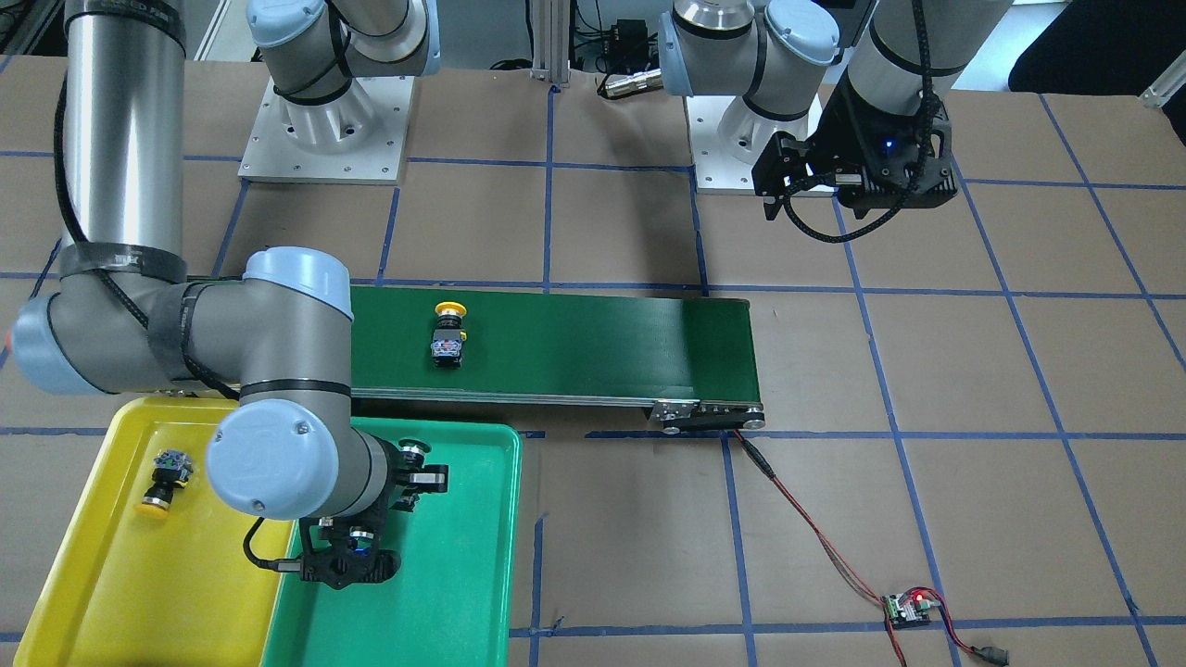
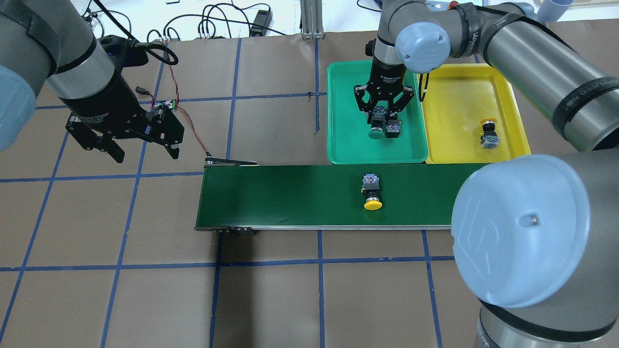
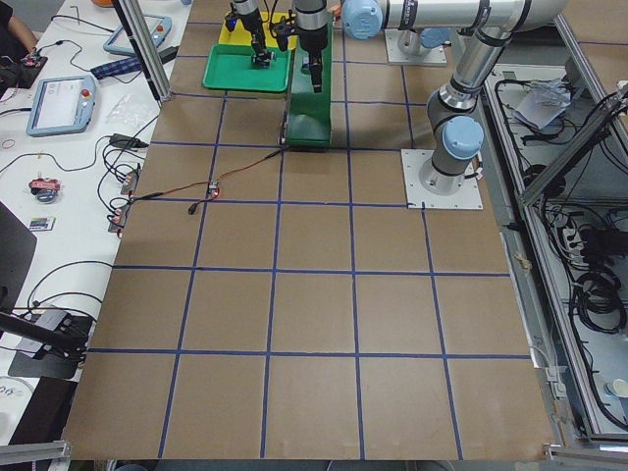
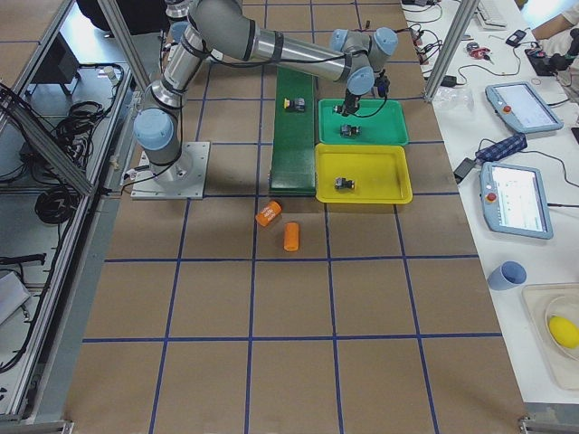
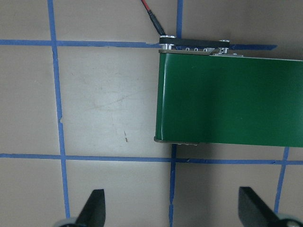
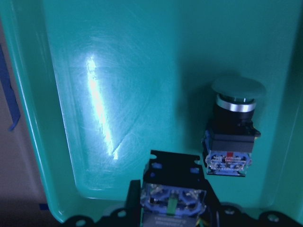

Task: Sort buttons by color to trays
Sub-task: 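Place the green button in the green tray and open the right gripper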

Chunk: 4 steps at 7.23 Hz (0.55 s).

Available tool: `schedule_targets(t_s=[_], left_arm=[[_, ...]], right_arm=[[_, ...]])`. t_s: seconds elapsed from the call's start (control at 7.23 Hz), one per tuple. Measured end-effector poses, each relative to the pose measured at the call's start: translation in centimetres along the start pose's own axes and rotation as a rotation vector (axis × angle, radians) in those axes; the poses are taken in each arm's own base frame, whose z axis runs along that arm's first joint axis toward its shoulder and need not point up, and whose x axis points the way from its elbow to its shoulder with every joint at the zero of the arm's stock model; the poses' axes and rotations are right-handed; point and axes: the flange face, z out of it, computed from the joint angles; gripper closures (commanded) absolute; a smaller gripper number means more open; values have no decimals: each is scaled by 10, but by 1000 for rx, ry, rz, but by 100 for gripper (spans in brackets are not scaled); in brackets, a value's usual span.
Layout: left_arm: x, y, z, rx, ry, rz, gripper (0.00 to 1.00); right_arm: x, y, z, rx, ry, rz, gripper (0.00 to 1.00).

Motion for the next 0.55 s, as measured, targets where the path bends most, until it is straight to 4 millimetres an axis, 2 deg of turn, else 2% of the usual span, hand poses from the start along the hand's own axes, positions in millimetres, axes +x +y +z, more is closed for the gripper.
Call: schedule_targets(t_s=[0.14, 0.28, 0.41, 0.55], left_arm=[[0, 0, 1, -3, 0, 0, 0], [1, 2, 3, -4, 4, 0, 0], [1, 6, 6, -4, 8, -1, 0], [2, 8, 8, -4, 9, -1, 0]], right_arm=[[4, -2, 0, 5, 11, 2, 0], [20, -5, -7, 5, 8, 19, 0], [51, -3, -18, -15, 1, 30, 0], [82, 12, -32, -47, 6, 19, 0]])
